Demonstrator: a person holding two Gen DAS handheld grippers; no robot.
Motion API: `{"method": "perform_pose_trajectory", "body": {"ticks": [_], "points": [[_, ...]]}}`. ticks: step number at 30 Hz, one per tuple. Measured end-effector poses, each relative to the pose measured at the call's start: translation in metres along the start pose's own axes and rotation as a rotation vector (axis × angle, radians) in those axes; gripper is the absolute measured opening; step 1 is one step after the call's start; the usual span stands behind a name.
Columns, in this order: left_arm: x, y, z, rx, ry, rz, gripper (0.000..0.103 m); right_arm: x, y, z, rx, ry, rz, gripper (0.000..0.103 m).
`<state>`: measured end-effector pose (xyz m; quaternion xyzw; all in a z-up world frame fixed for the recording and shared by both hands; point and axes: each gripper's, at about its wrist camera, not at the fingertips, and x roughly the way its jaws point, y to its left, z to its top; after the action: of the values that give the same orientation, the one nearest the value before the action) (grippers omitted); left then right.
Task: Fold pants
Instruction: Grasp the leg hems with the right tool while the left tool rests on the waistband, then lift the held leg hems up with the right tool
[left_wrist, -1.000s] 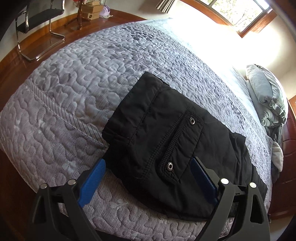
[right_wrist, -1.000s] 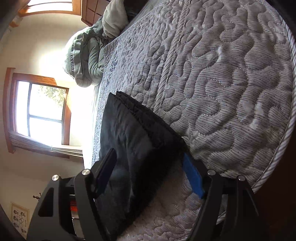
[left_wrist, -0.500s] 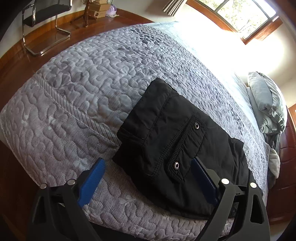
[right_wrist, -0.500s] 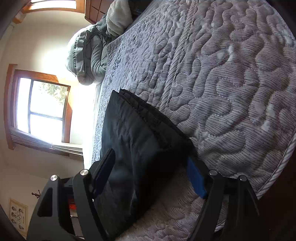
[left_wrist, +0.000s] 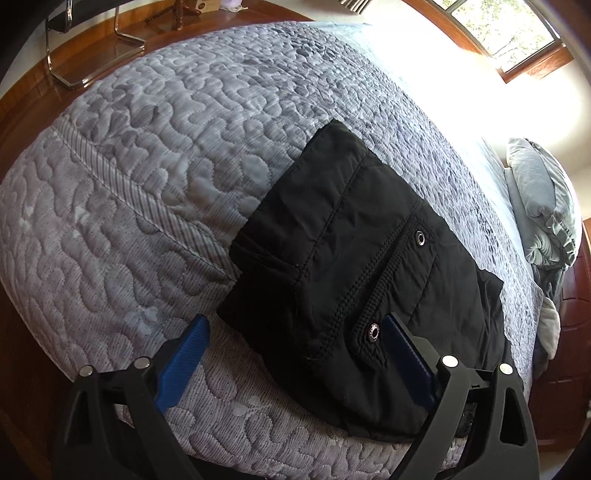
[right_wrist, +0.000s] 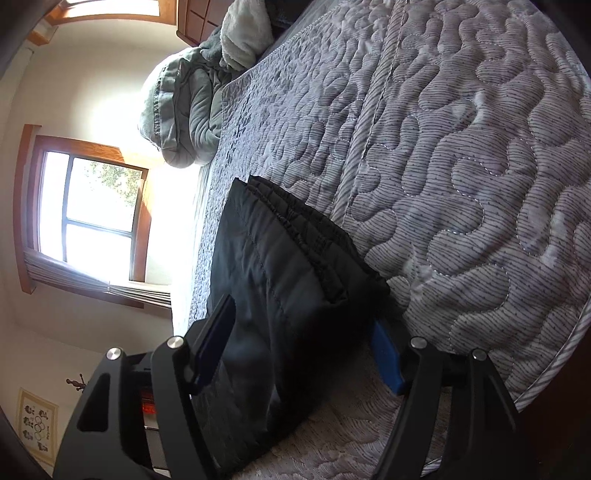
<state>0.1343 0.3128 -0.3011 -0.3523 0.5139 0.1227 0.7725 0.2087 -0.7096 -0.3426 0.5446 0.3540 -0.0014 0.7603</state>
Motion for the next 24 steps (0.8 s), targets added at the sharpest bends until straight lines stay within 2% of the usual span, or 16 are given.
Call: {"method": "perform_pose_trajectory", "body": {"ticks": [3, 6, 10, 12, 14, 24], "points": [[0.009, -0.002, -0.002, -0.006, 0.015, -0.003, 0.094, 0.000, 0.003, 0.000, -0.002, -0.001, 0.000, 0.065], [0.016, -0.005, -0.007, 0.009, 0.031, 0.004, 0.094, -0.001, 0.011, 0.001, -0.031, 0.002, 0.005, 0.053], [0.017, -0.007, -0.007, 0.004, 0.032, 0.003, 0.094, -0.003, 0.015, 0.002, -0.040, 0.004, 0.003, 0.047], [0.016, -0.007, -0.005, 0.006, 0.033, 0.003, 0.094, -0.006, 0.019, 0.003, -0.059, 0.000, -0.013, 0.031], [0.016, -0.006, -0.005, 0.010, 0.033, 0.005, 0.094, -0.011, 0.028, 0.003, -0.090, -0.006, -0.022, 0.026], [0.012, -0.006, -0.007, 0.014, 0.033, -0.008, 0.094, -0.025, 0.104, -0.005, -0.278, -0.044, -0.089, 0.018]]}}
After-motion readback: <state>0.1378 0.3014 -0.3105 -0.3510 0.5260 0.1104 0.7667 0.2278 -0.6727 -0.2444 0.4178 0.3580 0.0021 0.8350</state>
